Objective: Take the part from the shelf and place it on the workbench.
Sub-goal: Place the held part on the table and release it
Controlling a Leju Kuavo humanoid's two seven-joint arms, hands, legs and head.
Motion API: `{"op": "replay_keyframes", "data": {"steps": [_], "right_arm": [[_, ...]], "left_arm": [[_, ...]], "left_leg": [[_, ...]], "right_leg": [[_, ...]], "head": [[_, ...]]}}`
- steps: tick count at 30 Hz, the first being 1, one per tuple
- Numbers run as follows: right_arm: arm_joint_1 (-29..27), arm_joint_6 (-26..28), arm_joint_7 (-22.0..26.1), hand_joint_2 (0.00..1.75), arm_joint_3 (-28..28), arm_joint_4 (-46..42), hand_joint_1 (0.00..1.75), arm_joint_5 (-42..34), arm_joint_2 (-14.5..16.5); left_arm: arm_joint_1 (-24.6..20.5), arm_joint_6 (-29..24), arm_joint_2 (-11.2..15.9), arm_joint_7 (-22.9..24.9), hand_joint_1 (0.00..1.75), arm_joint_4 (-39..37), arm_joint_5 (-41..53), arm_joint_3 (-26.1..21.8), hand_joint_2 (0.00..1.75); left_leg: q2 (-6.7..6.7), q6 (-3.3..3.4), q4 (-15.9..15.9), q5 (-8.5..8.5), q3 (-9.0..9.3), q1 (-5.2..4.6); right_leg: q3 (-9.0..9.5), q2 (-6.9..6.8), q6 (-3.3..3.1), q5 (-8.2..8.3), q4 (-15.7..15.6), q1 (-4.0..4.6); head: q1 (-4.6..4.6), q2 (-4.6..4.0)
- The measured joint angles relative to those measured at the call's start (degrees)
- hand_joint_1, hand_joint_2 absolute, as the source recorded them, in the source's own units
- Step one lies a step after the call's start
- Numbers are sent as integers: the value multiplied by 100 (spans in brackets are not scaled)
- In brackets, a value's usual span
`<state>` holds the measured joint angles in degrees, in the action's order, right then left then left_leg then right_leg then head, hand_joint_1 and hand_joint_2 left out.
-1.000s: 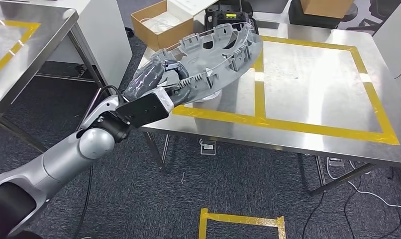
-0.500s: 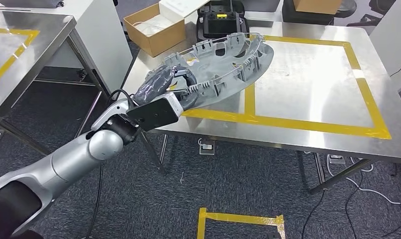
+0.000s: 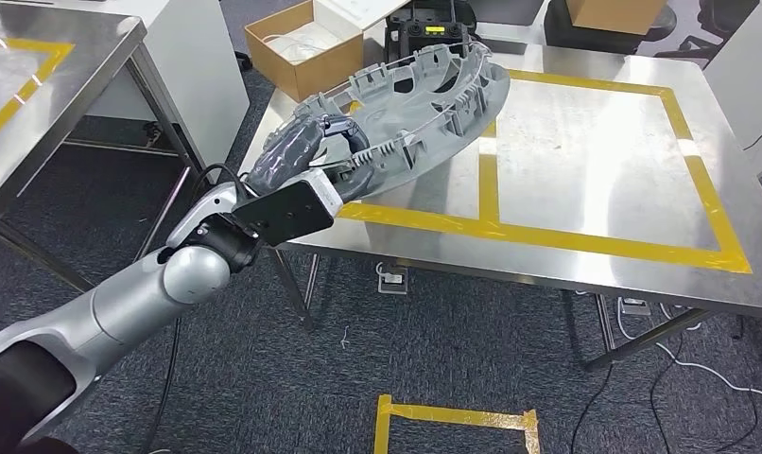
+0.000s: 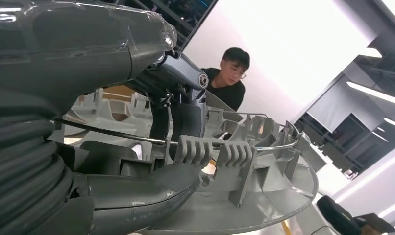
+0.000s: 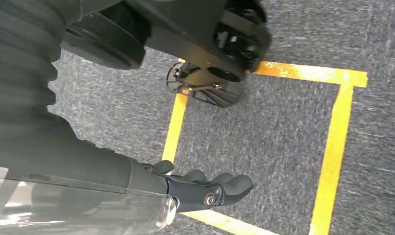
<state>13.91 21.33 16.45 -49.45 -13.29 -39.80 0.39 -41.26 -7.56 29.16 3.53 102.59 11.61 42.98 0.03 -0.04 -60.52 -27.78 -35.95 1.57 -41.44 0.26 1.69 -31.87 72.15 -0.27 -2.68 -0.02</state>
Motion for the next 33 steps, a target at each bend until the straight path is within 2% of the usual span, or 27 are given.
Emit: {"op": "replay_keyframes", "data": {"steps": [2,3,4,6,8,10,12,13,14,15,16,17,18,20,22,23,24,26,28,29,30,31,32,33], "right_arm": [[21,8,24,175,1,-1,0,-20,-1],[30,10,30,175,1,-2,0,-27,-1],[34,11,32,175,1,-2,0,-29,-1],[31,10,34,175,1,-1,0,-21,0],[28,9,34,175,1,-2,0,-4,0],[30,11,36,175,2,-4,0,11,-2],[20,11,36,175,2,-4,0,17,-1],[11,10,36,175,1,-4,0,19,3],[4,9,36,175,1,-4,0,22,7],[0,9,36,175,1,-4,0,24,10],[0,10,36,175,1,-4,0,26,11],[1,10,36,175,1,-4,0,28,11],[6,11,36,175,1,-4,0,29,11],[11,11,36,175,1,-4,0,34,11],[13,11,36,175,1,-4,0,47,8],[16,11,36,175,1,-4,0,56,7],[21,10,36,175,1,-5,0,65,8],[19,9,35,175,0,-6,0,78,14],[-7,8,30,175,-1,-5,0,85,17],[-21,8,27,175,-2,-4,0,87,16],[-34,7,26,175,-2,-4,0,89,14],[-47,7,25,175,-2,-3,0,90,11],[-66,8,25,175,-2,-3,0,90,8],[-95,7,24,175,-2,-2,0,90,0]], "left_arm": [[-1,-1,1,5,175,24,26,-1,175],[-1,-2,2,5,175,36,42,-2,175],[-2,-3,2,5,175,46,63,-2,175],[-2,-5,4,5,175,63,100,-3,175],[-3,-4,22,6,175,87,116,-8,175],[-9,0,46,6,175,111,126,-10,175],[-13,2,64,5,175,121,139,-9,175],[-12,1,72,5,175,122,143,-8,175],[-11,1,78,5,175,123,144,-8,175],[-11,0,84,5,175,129,144,-9,175],[-11,0,92,5,175,137,144,-11,175],[-11,0,99,5,175,147,144,-12,175],[-13,0,105,4,175,159,144,-15,175],[-14,1,119,4,175,181,144,-22,175],[-15,4,137,6,175,207,144,-39,175],[-17,7,149,9,175,220,144,-49,175],[-16,10,158,13,175,232,144,-56,175],[-10,17,175,21,175,243,144,-62,175],[2,21,188,25,175,250,144,-62,175],[9,22,195,27,175,254,144,-62,175],[18,25,198,31,175,256,144,-61,175],[27,27,201,34,175,257,143,-60,175],[42,28,201,37,175,257,143,-59,175],[59,30,203,38,175,256,143,-55,175]], "left_leg": [[-3,-10,5,-2,3,-5],[-4,-27,8,1,0,-7],[-5,-54,17,7,-5,-7],[-4,-130,58,24,0,-3],[1,-190,39,-22,-4,4],[-2,-202,-362,-266,-196,-1],[-10,-199,-1053,-562,-561,-13],[-11,-203,-1286,-601,-698,-16],[-10,-205,-1333,-529,-744,-16],[-7,-205,-1182,-361,-685,-15],[1,-201,-870,-133,-538,-15],[15,-189,-544,27,-365,-17],[28,-167,-247,97,-209,-24],[39,-101,16,33,-62,-43],[19,-31,68,-32,2,-41],[14,-1,80,-71,57,-29],[13,23,88,-115,128,-15],[21,52,102,-238,291,3],[22,51,108,-402,487,13],[22,44,115,-496,611,18],[22,32,127,-596,751,24],[23,19,150,-698,901,28],[24,4,195,-794,1042,34],[14,-22,239,-885,1183,34]], "right_leg": [[354,2,-64,381,-754,12],[498,4,-99,478,-1058,27],[582,6,-129,506,-1239,43],[611,9,-177,483,-1338,65],[663,5,-230,518,-1440,50],[726,1,-286,550,-1540,38],[751,2,-328,530,-1554,59],[769,5,-338,506,-1550,70],[794,10,-341,476,-1541,79],[827,17,-335,437,-1528,82],[869,25,-321,389,-1506,82],[900,30,-297,334,-1482,87],[919,34,-267,276,-1448,95],[939,32,-205,205,-1418,108],[968,27,-160,179,-1392,102],[937,23,-130,191,-1285,97],[835,17,-93,206,-1086,87],[392,1,-4,168,-419,51],[-132,-11,49,-78,130,19],[-309,-15,54,-198,199,16],[-401,-17,39,-234,93,24],[-431,-16,4,-124,-155,40],[-425,-12,-58,233,-514,68],[-416,4,-130,717,-912,109]], "head": [[-1,0],[-2,0],[-4,0],[-6,0],[-12,0],[-30,0],[-39,0],[-41,0],[-40,0],[-41,0],[-41,0],[-39,0],[-38,0],[-30,0],[-31,0],[-29,0],[-28,0],[-21,0],[-22,0],[-22,0],[-20,0],[-19,0],[-16,0],[-10,0]]}}
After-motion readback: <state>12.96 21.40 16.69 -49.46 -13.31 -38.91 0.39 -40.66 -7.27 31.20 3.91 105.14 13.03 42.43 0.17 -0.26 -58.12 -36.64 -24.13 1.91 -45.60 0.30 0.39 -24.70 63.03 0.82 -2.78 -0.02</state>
